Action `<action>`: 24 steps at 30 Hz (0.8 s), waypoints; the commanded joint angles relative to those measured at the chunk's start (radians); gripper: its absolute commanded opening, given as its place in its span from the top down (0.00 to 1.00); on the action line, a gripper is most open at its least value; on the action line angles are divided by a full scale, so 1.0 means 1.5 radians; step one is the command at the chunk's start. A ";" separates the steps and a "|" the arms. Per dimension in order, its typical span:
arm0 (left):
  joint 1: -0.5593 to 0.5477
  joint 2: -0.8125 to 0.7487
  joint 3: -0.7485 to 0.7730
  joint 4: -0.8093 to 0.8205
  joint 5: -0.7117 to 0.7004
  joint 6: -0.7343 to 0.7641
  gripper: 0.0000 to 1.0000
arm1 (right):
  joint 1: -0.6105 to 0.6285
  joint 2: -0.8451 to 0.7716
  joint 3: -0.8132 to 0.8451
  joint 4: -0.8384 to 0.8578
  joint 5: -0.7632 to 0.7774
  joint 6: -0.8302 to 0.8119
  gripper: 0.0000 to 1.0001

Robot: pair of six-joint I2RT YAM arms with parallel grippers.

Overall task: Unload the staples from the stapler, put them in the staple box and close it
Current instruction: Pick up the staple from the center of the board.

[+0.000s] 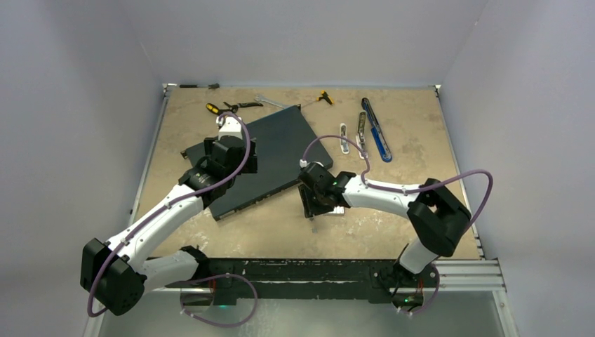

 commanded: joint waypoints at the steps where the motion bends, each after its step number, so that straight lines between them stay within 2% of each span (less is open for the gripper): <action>1: 0.005 -0.010 0.008 0.022 0.002 0.006 0.10 | 0.015 -0.035 -0.005 -0.037 -0.017 0.000 0.53; 4: 0.005 -0.011 0.008 0.022 0.003 0.006 0.10 | 0.028 -0.048 -0.014 -0.044 -0.034 0.016 0.50; 8: 0.005 -0.012 0.007 0.022 0.004 0.006 0.10 | 0.048 -0.045 -0.016 -0.079 -0.002 0.049 0.49; 16: 0.005 -0.011 0.007 0.023 0.006 0.006 0.10 | 0.059 -0.036 -0.024 -0.087 0.032 0.102 0.59; 24: 0.006 -0.011 0.007 0.023 0.005 0.006 0.10 | 0.062 -0.017 -0.026 -0.076 0.007 0.098 0.60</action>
